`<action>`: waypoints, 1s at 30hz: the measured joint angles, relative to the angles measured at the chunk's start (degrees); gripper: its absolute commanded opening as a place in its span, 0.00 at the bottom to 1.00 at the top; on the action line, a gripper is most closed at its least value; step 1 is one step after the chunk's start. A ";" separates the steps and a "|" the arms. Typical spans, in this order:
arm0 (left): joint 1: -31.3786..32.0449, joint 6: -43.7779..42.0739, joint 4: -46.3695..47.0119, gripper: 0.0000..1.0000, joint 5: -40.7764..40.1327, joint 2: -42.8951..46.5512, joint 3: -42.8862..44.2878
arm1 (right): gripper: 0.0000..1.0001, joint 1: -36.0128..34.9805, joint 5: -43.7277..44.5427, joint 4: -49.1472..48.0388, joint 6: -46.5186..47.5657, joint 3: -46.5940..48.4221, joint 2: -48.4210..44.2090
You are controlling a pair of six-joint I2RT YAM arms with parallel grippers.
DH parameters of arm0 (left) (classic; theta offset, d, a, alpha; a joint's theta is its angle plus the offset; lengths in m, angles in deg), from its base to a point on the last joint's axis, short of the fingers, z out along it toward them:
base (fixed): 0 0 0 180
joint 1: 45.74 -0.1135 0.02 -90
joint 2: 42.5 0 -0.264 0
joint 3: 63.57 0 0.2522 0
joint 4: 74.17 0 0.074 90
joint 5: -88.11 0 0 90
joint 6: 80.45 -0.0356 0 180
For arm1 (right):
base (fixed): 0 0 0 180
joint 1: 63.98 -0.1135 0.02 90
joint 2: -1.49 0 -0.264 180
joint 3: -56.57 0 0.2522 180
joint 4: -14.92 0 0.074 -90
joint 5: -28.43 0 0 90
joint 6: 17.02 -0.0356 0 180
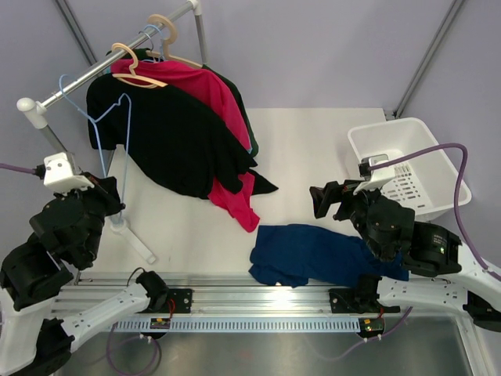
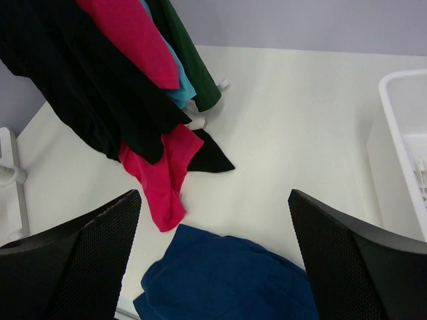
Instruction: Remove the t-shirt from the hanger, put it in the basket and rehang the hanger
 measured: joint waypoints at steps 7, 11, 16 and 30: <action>0.00 -1.42 0.70 0.00 -6.60 -4.94 0.15 | 1.00 0.00 -0.42 -1.75 0.66 -2.64 -2.08; 0.00 -1.42 0.83 0.00 -10.03 -7.43 0.24 | 0.99 0.00 -0.59 -2.12 0.70 -2.73 -3.10; 0.00 -1.38 0.98 0.00 -13.64 -10.91 1.68 | 0.99 0.00 -1.68 -2.78 0.70 -3.19 -4.28; 0.00 -1.99 1.99 0.00 -22.75 -20.46 6.29 | 1.00 0.00 -1.99 -2.54 0.44 -3.34 -2.14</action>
